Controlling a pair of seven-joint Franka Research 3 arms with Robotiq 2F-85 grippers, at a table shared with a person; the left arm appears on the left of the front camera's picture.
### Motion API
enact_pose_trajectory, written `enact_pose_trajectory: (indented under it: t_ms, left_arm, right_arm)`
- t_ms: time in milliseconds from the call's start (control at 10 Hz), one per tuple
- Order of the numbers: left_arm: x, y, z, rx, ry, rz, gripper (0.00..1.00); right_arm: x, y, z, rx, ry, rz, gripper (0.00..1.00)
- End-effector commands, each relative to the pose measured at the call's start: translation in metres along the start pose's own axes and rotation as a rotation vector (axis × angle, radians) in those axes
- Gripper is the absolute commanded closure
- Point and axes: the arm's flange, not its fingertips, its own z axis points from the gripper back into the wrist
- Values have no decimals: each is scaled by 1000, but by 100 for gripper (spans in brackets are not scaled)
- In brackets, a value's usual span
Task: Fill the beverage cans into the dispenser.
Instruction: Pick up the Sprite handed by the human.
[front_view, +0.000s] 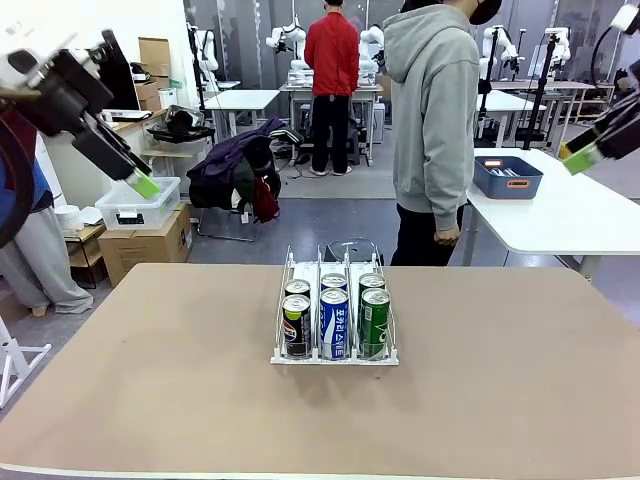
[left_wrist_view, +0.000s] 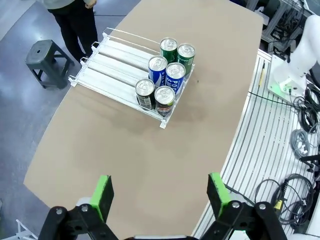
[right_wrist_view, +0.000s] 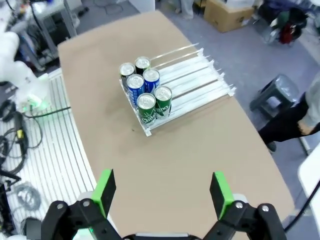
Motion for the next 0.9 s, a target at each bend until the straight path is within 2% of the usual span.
enact_pose_trajectory:
  t_ms: [0,300,500,800]
  left_arm:
    - [9,-1,38,-5,15,-67,0]
    - [25,-13,79,75,-33,-190,0]
    - [31,-20,97,93,-63,-213,0]
    - [35,-26,99,90,-92,-216,0]
  right_arm:
    - [16,-9,30,-7,55,34,0]
    - [32,-17,64,-45,45,72,0]
    - [37,-23,81,-81,49,60,0]
    - [36,-38,99,-109,-7,33,0]
